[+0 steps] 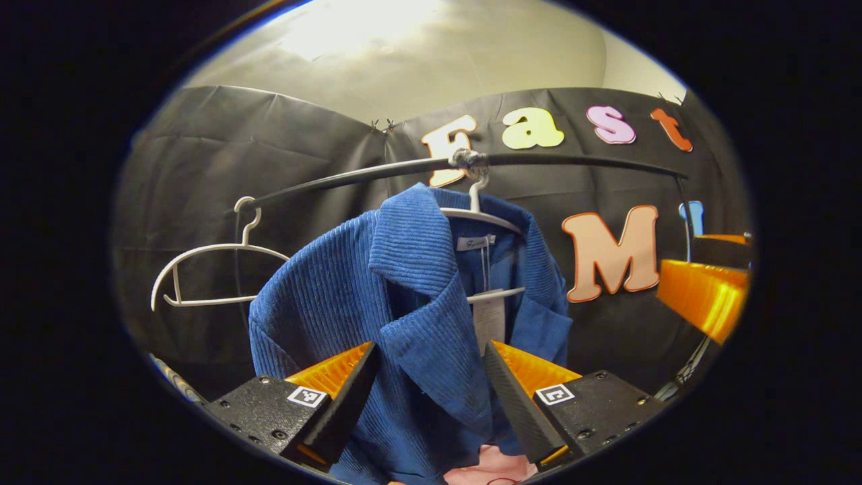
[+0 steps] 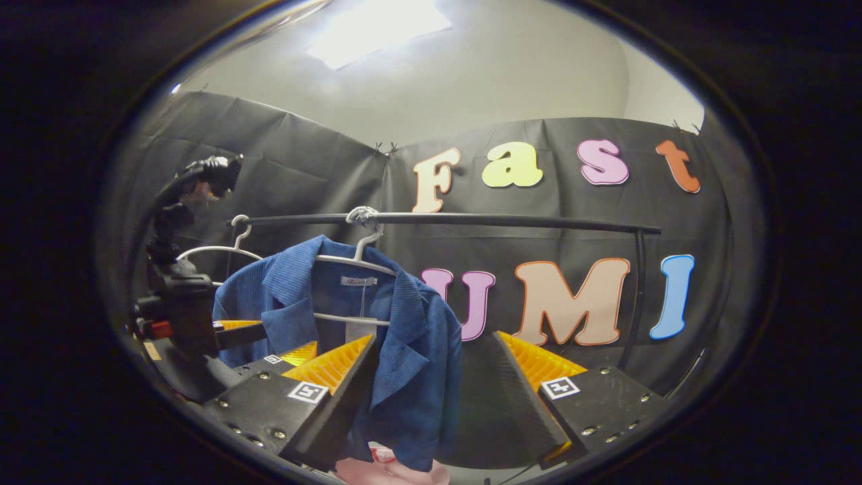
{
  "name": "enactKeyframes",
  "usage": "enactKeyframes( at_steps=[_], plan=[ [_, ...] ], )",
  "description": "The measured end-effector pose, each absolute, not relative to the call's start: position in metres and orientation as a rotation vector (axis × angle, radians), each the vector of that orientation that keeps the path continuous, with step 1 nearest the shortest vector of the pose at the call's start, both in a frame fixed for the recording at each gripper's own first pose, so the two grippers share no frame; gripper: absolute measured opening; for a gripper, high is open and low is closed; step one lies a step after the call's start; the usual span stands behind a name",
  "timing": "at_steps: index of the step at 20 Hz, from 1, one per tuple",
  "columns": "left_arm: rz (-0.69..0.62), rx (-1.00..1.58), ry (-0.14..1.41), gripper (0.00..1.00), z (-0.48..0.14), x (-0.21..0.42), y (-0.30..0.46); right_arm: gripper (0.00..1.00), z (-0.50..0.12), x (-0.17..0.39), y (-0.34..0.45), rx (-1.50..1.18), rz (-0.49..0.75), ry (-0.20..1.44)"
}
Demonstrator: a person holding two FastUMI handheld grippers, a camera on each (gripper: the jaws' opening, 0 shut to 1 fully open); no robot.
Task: Grasp the clothes on the hanger with both hands and then place them into the laundry hamper below.
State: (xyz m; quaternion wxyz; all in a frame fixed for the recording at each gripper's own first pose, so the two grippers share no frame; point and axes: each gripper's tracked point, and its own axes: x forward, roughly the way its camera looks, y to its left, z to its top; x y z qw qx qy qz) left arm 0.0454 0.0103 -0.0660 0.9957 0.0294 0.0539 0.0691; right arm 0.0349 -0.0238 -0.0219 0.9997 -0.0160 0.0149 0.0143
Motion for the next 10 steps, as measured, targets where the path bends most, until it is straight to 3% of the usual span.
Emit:
enactKeyframes(
  at_steps=[5,10],
  plan=[
    [0.195,0.107,0.087,0.94,-0.07,0.064,0.028,0.99,-0.03,0.055,-0.03,-0.037,0.042,0.037],
    [0.196,0.104,0.091,0.57,-0.073,0.077,0.04,0.99,-0.04,0.078,-0.018,-0.02,0.069,0.045]
  ],
)
